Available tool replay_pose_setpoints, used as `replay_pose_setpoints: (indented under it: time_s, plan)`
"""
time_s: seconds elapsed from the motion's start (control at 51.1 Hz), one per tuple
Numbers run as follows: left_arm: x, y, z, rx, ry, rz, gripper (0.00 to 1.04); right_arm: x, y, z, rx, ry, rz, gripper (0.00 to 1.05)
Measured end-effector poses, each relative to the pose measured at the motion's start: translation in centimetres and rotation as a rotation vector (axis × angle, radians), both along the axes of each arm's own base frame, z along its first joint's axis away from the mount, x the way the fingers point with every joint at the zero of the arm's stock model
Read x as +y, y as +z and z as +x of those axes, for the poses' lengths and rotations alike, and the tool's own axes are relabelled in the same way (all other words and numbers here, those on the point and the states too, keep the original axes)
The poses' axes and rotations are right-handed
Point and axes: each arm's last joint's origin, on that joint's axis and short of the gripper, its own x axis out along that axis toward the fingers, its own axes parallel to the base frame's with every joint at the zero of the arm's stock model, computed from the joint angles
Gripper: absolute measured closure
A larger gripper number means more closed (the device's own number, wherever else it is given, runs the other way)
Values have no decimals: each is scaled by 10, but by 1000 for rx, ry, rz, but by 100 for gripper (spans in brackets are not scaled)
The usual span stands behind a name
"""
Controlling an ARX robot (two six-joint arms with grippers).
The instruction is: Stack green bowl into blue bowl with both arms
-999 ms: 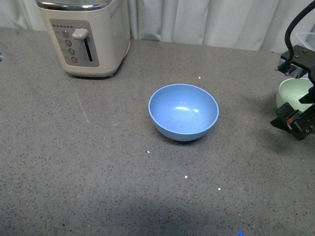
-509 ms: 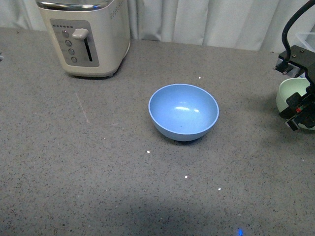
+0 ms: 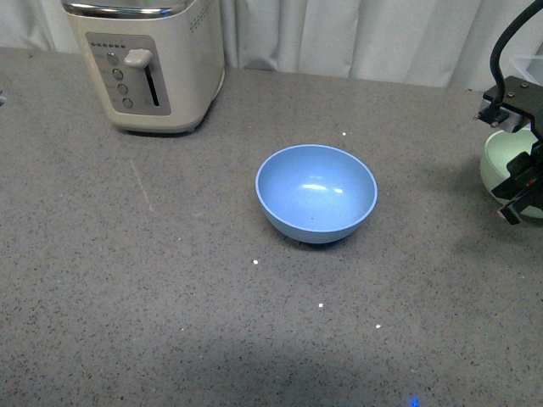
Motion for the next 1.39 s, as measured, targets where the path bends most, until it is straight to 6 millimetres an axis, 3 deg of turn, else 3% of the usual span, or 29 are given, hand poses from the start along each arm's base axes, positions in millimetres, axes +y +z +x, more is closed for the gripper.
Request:
replay_pose_setpoints:
  time_s: [0.196, 0.274, 0.353, 0.47, 0.646, 0.881, 1.214, 1.39]
  plan:
    - [0, 0, 0, 0, 0, 0, 6, 38, 40, -22, -74, 160, 25, 103]
    - [0, 0, 0, 0, 0, 0, 6, 61, 58, -32, -124, 240, 18, 103]
    - [0, 0, 0, 0, 0, 0, 6, 98, 75, -45, -209, 347, -21, 103]
    - [0, 0, 0, 0, 0, 0, 6, 142, 70, -60, -205, 456, -21, 103]
    - [0, 0, 0, 0, 0, 0, 6, 175, 53, -72, -151, 509, -22, 103]
    - [0, 0, 0, 0, 0, 0, 6, 195, 31, -74, -103, 531, -42, 103]
    - [0, 0, 0, 0, 0, 0, 6, 198, 15, -70, -55, 482, -32, 103]
    - [0, 0, 0, 0, 0, 0, 6, 198, 15, -69, -52, 468, -23, 81]
